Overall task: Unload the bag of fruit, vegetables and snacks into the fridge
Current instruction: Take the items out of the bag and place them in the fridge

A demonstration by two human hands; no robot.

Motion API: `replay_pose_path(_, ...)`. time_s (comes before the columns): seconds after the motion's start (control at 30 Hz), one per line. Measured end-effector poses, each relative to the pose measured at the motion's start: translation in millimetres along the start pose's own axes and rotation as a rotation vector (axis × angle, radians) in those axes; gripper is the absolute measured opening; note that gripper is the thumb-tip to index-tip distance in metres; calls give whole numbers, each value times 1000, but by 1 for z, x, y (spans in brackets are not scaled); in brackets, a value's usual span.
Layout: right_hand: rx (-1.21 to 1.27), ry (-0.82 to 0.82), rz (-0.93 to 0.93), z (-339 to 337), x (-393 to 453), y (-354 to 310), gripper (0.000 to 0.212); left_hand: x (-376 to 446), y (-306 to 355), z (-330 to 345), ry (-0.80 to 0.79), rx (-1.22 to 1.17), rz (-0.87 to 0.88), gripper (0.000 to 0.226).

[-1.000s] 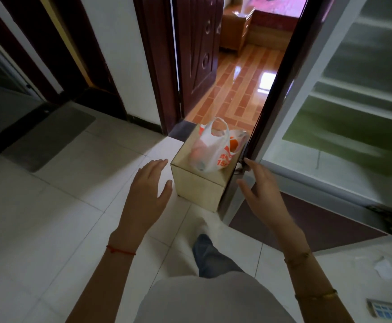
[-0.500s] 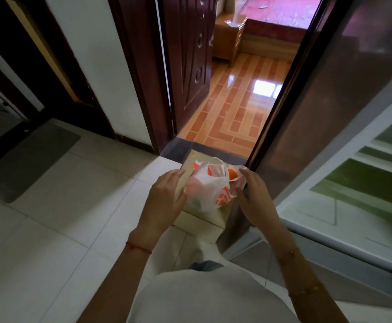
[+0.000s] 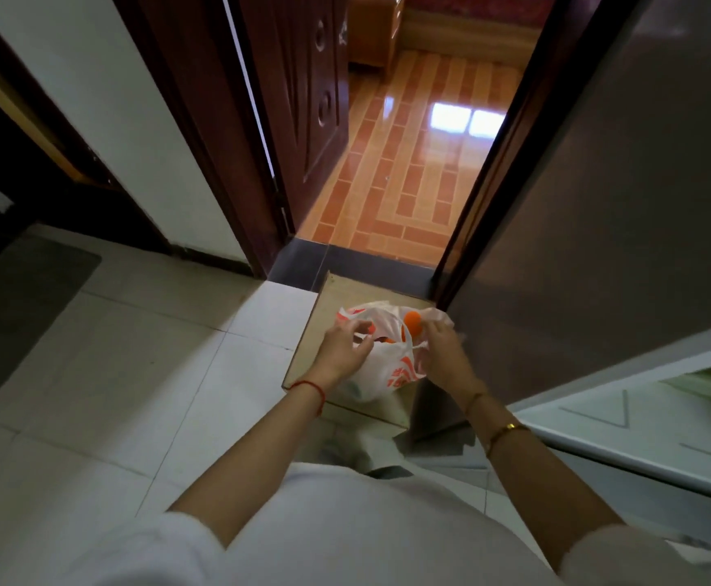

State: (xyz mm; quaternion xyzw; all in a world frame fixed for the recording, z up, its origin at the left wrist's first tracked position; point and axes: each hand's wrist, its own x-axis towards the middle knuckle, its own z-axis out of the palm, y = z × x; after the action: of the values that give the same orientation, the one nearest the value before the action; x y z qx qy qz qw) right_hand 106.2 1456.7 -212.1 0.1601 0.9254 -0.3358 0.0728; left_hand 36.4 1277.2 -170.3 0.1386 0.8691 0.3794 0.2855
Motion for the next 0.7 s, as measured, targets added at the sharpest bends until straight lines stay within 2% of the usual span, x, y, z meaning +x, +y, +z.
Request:
replay_pose_path(0.07, -41, -47, 37, 6, 8, 9, 63, 17, -4, 3, -92, -48, -70, 41)
replay_pose_path(0.13, 4, -76, 92, 9, 13, 14, 60, 35, -14, 10, -184, -65, -131, 42)
replay_pose_path(0.23, -15, -74, 120, 16, 22, 20, 55, 95, -73, 44, -238, -126, -187, 35)
replay_pose_path(0.3, -117, -60, 126, 22, 29, 26, 66, 105, -69, 49, -266, -255, -259, 31)
replay_pose_path(0.37, -138, -45, 173, 26, 36, 35, 83, 104, -58, 47, -312, -399, -260, 12)
replay_pose_path(0.4, -131, -38, 210, 27, 40, 40, 86, 102, -52, 42, -317, -438, -200, 24)
replay_pose_path(0.47, -47, -7, 273, 26, 45, 40, 75, 95, -39, 32, -351, -649, -251, 31)
replay_pose_path(0.53, -21, 12, 247, 22, 46, 34, 55, 93, -41, 24, -243, -645, -271, 42)
replay_pose_path(0.6, -19, 12, 211, 21, 50, 30, 33, 85, -36, 13, -230, -668, -251, 53)
replay_pose_path(0.67, 91, 73, 248, 15, 54, 22, 5, 77, -31, 5, -188, -633, -243, 38)
replay_pose_path(0.7, 155, 122, 261, 12, 57, 16, 7, 74, -29, 2, -168, -607, -219, 28)
